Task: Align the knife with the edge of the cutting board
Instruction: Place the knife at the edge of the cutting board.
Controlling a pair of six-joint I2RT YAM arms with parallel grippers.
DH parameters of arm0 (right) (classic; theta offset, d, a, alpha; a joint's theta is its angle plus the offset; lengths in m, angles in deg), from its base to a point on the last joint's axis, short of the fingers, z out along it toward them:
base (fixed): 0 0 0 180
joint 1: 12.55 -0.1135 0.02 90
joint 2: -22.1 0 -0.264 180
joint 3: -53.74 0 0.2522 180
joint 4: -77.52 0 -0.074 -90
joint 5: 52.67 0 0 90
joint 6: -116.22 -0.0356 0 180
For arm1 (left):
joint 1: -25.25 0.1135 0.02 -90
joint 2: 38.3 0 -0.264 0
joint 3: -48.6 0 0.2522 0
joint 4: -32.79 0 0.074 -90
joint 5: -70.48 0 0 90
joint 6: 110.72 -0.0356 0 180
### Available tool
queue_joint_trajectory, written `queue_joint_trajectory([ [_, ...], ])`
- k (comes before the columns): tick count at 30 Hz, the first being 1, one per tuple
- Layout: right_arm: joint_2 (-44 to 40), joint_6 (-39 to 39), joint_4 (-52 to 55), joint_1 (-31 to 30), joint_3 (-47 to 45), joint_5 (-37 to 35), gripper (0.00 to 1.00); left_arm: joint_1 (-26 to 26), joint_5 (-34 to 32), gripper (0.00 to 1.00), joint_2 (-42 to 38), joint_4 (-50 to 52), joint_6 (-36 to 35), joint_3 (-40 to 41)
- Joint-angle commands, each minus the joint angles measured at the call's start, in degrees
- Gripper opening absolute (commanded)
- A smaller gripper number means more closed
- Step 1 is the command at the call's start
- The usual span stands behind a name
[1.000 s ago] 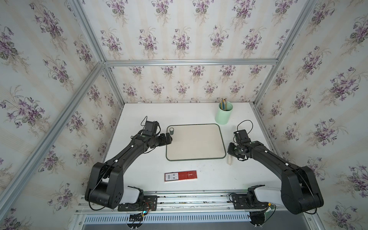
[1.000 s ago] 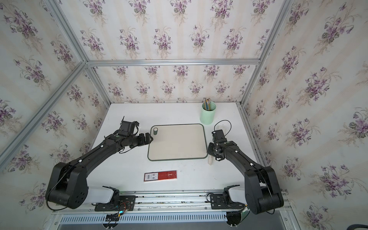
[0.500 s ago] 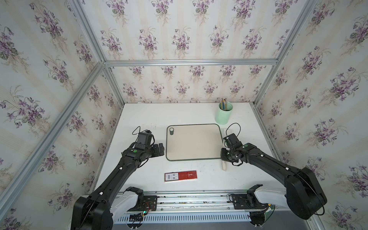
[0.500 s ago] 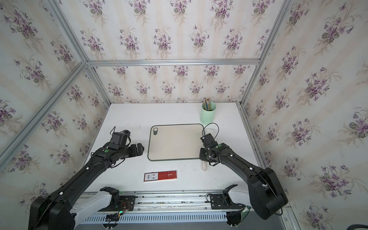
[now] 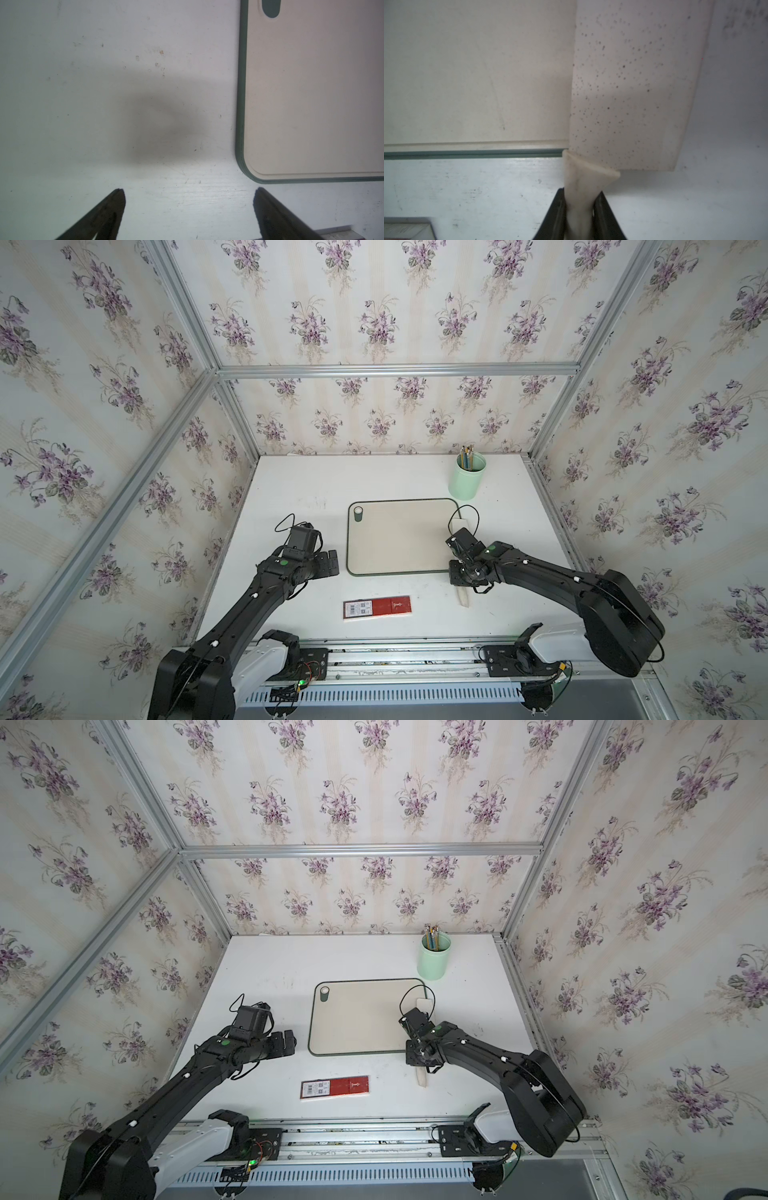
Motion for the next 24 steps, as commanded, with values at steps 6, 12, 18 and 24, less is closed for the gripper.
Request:
queue_joint_trajectory([
  [6,4.4,1.8,0.2,-1.2,3.2,-2.4,0.13,0.0,-0.7,1.00,1.2,-0.9,-0.2,-0.5],
  [12,5.6,2.8,0.8,-1.5,4.0,-2.6,0.13,0.0,-0.5,1.00,0.9,-1.1,-0.3,-0.3],
  [18,7.0,3.4,1.3,-1.6,4.7,-2.9,0.13,0.0,-0.5,1.00,0.9,-1.1,-0.3,-0.2],
  [24,7.6,3.8,1.8,-1.8,4.9,-2.7,0.13,0.0,-0.4,0.99,1.1,-1.2,-0.4,-0.2],
])
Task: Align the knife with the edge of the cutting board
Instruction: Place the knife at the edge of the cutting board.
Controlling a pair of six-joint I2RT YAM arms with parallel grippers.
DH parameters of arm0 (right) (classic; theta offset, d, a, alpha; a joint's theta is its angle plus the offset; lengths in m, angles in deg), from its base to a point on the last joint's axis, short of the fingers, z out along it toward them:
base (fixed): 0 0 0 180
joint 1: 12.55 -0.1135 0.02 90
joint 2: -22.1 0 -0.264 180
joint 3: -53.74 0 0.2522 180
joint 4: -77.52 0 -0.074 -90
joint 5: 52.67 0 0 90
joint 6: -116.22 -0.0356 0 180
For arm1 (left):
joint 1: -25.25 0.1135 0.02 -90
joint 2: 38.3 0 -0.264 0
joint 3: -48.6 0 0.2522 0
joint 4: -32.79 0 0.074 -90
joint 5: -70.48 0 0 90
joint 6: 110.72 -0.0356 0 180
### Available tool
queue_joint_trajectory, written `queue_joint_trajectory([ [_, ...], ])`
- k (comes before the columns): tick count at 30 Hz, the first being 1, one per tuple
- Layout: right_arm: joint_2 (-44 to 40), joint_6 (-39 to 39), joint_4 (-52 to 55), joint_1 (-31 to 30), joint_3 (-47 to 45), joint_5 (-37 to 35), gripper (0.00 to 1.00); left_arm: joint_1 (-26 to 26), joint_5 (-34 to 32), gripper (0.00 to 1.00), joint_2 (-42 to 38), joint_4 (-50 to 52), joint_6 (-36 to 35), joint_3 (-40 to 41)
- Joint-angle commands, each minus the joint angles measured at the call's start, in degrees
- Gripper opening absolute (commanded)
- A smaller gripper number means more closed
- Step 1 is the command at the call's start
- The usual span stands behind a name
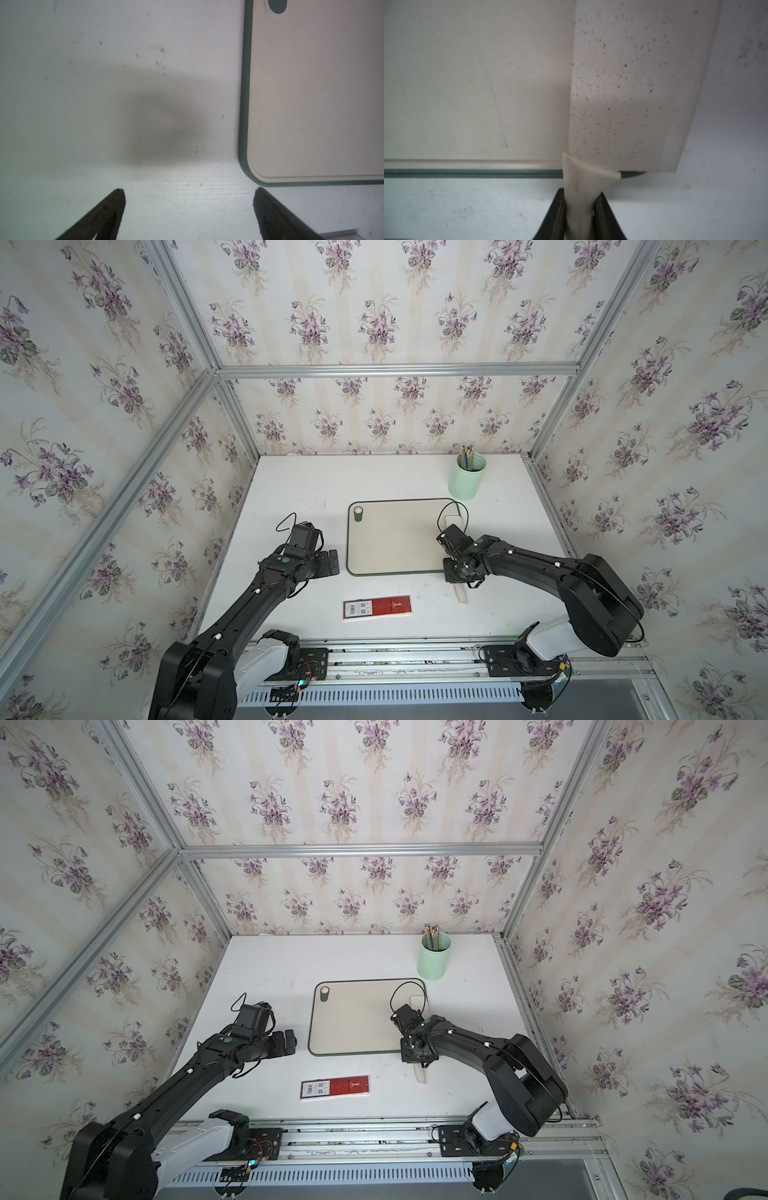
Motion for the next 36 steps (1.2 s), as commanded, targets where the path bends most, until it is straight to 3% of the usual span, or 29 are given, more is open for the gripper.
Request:
queue_joint_trajectory([
  [1,0.9,0.9,0.5,-0.2,0.3,-0.4,0.13,0.0,-0.2,1.00,0.0,-1.0,-0.4,-0.1],
  [14,1.5,2.7,4.5,-0.5,3.0,-2.1,0.13,0.0,-0.1,1.00,0.7,-1.3,-0.5,-0.2],
  [36,1.6,-0.7,6.8,-2.7,2.8,-2.1,0.14,0.0,0.2,1.00,0.5,-1.2,-0.6,-0.1],
])
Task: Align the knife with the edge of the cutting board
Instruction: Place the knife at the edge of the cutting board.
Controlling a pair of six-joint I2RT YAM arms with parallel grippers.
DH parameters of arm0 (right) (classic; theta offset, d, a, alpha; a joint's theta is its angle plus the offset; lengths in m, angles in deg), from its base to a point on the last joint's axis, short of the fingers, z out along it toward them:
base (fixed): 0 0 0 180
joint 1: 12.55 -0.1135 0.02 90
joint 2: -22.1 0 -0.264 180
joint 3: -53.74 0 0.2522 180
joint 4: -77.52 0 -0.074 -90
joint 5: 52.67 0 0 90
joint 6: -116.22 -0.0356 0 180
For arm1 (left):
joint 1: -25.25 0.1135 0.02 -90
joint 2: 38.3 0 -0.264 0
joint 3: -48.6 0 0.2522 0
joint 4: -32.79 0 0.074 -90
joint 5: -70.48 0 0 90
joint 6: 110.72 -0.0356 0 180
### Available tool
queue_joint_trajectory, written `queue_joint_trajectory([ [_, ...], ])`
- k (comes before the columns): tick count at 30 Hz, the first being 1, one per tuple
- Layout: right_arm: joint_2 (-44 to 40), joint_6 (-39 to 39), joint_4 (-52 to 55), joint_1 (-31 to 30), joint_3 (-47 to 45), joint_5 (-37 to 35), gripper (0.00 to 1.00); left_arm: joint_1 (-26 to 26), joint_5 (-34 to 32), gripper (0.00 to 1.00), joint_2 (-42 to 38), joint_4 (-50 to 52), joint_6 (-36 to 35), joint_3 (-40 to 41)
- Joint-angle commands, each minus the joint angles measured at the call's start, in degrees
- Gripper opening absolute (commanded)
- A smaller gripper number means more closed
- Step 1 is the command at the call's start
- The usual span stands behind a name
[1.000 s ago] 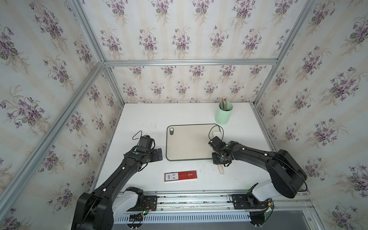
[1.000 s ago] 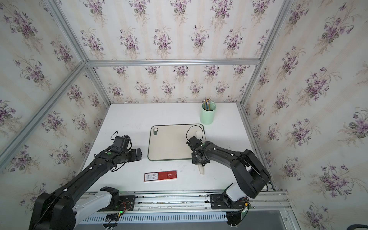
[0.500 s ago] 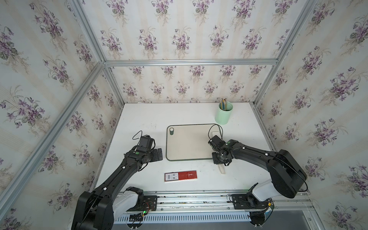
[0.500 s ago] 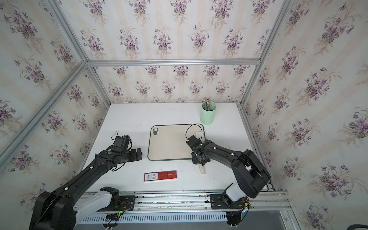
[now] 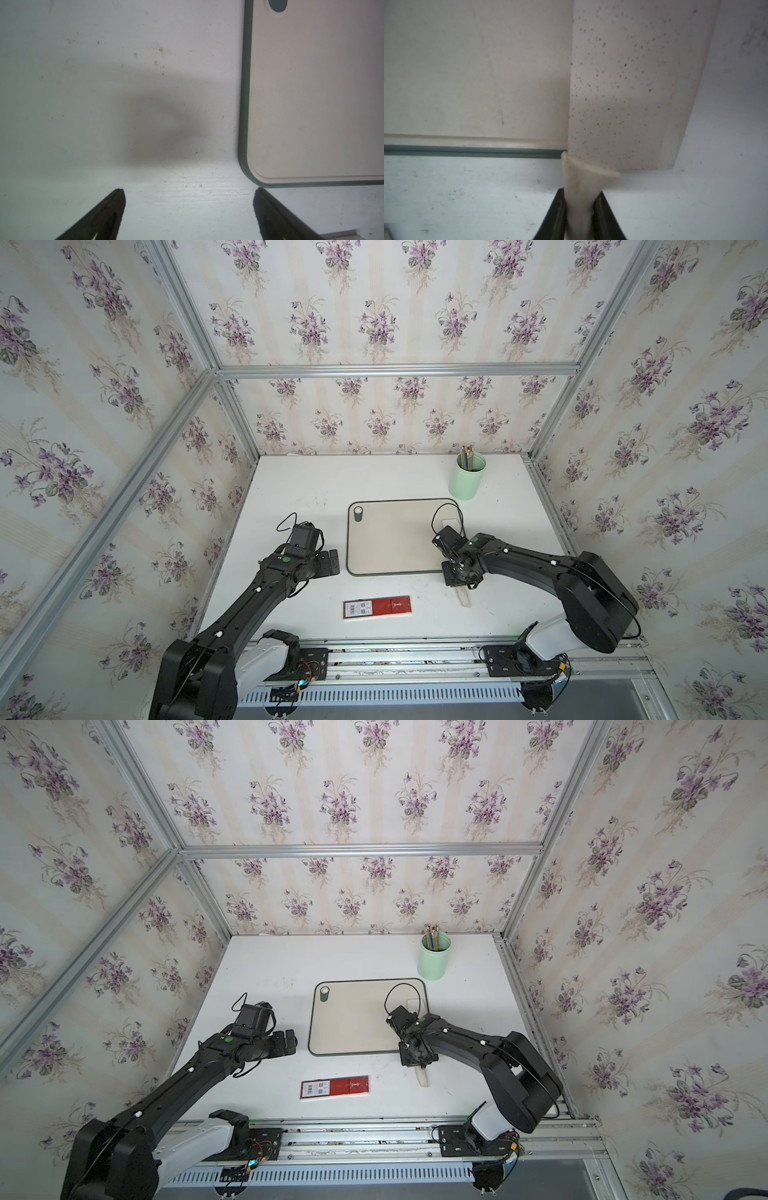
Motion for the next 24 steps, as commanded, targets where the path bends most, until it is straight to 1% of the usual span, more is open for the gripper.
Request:
queue_joint_trajectory([
  [1,0.2,-1.6,0.8,-0.3,0.2,-1.2,0.14,0.0,0.0,1.00,0.0,-0.8,-0.5,-0.1],
  [10,0.0,-3.8,0.0,-0.6,-1.4,-1.3,0.14,0.0,0.0,1.00,-0.3,-0.7,-0.5,0.0],
  [19,0.6,-4.1,-1.8,-0.6,-2.2,-0.9,0.14,0.0,0.2,1.00,-0.3,-0.7,-0.5,0.0],
  [24,0.3,-4.2,-1.8,-0.6,-2.2,-1.0,0.16,0.0,0.1,1.00,-0.1,-0.7,-0.5,-0.1],
])
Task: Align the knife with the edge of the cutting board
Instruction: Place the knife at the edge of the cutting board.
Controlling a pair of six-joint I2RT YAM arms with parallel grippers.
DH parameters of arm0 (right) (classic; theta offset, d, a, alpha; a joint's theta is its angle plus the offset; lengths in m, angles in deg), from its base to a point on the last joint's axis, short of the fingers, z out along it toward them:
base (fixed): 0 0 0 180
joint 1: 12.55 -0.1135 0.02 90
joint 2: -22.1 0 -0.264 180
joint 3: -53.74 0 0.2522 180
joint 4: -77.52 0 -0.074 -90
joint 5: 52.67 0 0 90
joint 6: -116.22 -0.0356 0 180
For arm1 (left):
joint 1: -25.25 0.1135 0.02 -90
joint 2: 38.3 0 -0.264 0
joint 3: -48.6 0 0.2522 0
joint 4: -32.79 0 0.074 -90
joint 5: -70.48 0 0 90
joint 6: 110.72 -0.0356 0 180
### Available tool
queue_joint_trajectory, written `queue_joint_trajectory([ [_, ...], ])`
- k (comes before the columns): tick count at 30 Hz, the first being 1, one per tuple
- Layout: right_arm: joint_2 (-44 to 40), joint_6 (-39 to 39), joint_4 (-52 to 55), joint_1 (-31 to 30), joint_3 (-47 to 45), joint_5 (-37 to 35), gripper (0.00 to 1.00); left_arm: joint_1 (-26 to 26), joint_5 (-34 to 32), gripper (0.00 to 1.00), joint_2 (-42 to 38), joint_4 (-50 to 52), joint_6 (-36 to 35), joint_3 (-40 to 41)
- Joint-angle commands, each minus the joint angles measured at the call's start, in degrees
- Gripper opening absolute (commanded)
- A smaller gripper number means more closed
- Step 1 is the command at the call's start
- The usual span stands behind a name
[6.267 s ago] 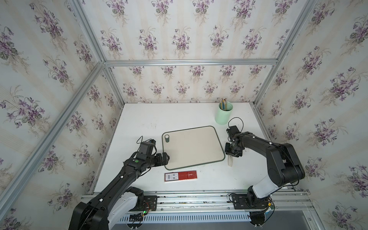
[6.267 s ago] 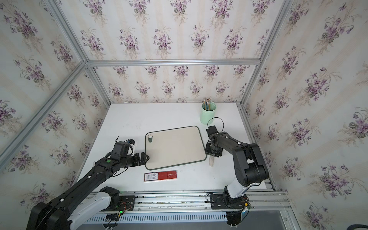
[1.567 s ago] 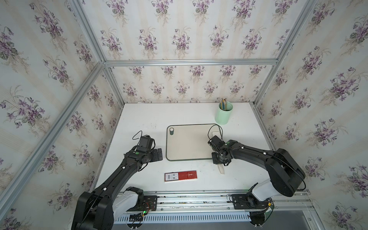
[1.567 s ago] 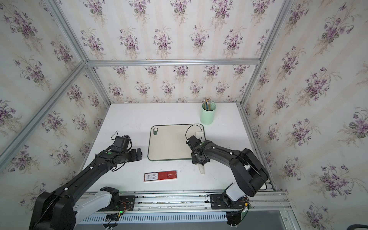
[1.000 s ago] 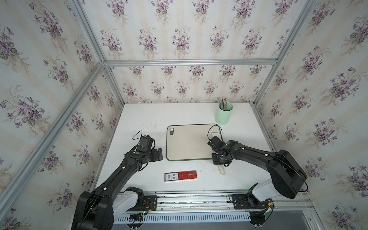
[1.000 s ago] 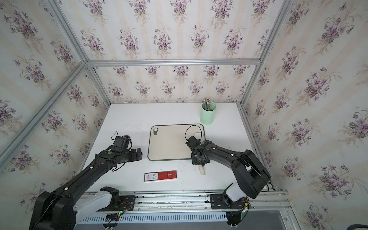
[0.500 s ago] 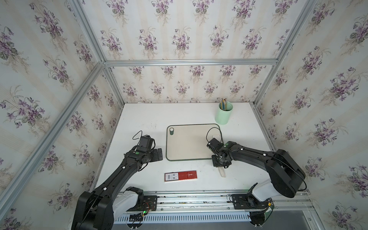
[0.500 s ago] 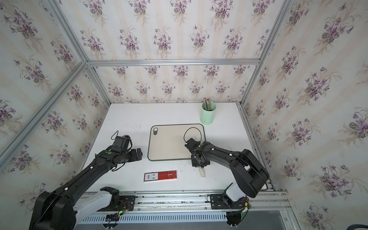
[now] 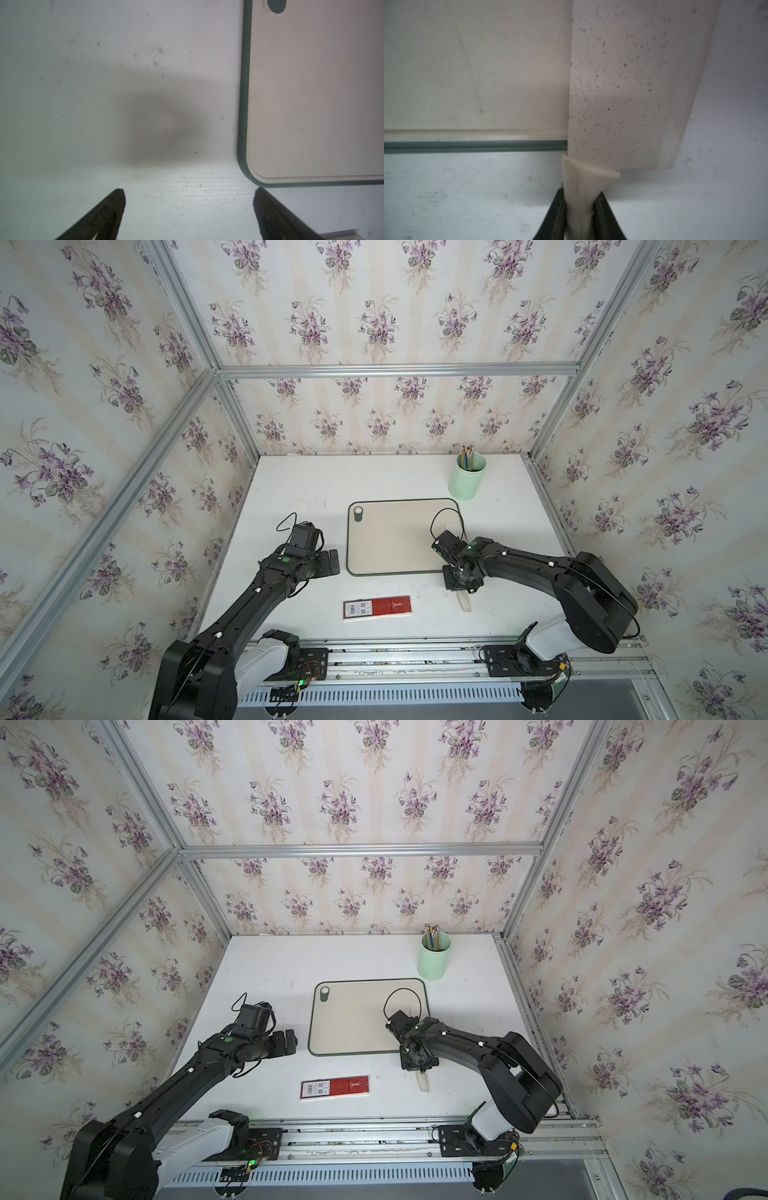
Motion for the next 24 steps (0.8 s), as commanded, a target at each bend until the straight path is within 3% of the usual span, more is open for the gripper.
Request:
queue_joint_trajectory([
  [1,0.2,-1.1,-1.1,0.0,-0.3,-0.7,0.17,0.0,0.1,1.00,0.1,-0.7,-0.5,-0.1],
  [15,-0.5,-2.2,-1.9,0.0,-0.2,-0.1,0.22,-0.1,0.3,1.00,0.5,-0.7,-0.6,-0.3],
  [18,-1.1,-2.5,-1.6,0.1,-0.3,-0.3,0.29,0.0,0.4,0.99,0.2,-0.7,-0.6,-0.2],
  [24,-1.3,-2.5,-1.7,0.1,-0.3,-0.2,0.56,-0.1,0.4,1.00,0.5,-0.7,-0.6,-0.3],
])
